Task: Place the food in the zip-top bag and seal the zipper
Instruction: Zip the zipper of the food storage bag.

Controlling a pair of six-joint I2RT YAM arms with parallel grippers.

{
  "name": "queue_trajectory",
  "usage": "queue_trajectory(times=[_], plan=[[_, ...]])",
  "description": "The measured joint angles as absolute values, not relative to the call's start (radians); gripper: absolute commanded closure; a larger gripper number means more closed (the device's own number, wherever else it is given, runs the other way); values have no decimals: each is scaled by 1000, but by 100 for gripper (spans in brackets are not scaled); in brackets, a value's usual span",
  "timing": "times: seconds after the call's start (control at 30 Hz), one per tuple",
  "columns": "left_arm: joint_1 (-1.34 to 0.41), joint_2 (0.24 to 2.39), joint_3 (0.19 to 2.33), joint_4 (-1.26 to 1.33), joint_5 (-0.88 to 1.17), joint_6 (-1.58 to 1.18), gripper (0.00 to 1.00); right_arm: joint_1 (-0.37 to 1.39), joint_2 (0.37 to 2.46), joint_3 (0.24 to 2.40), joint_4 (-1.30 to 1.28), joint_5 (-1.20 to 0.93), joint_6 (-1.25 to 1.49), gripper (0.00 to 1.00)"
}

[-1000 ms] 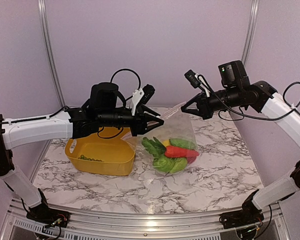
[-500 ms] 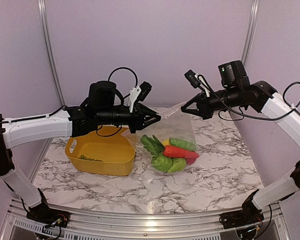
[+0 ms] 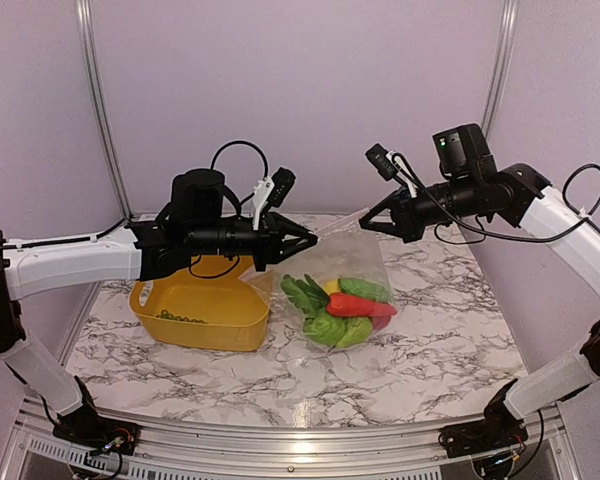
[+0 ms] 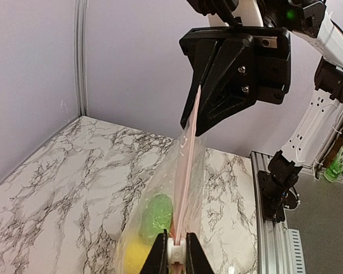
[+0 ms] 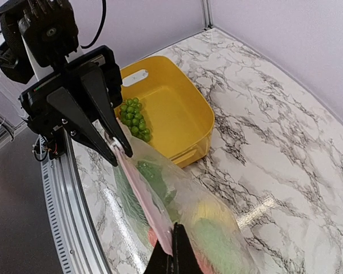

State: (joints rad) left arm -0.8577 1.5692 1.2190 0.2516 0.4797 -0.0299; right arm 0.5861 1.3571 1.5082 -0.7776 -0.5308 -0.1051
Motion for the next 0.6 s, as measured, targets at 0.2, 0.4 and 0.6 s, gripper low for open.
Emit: queue_trajectory(times=[0.2,0.4,0.6], plan=[[-857,1507,1128,312,493,-40,92,590,1362,1493,-762,-575,-101,100],[-850,1462,1062,317,492,-35,89,591,1380,1493,-754,-584,-92,100],[-828,1448,1033,272,485,-24,85,565,1390,1494,-744,-542,-74,100]])
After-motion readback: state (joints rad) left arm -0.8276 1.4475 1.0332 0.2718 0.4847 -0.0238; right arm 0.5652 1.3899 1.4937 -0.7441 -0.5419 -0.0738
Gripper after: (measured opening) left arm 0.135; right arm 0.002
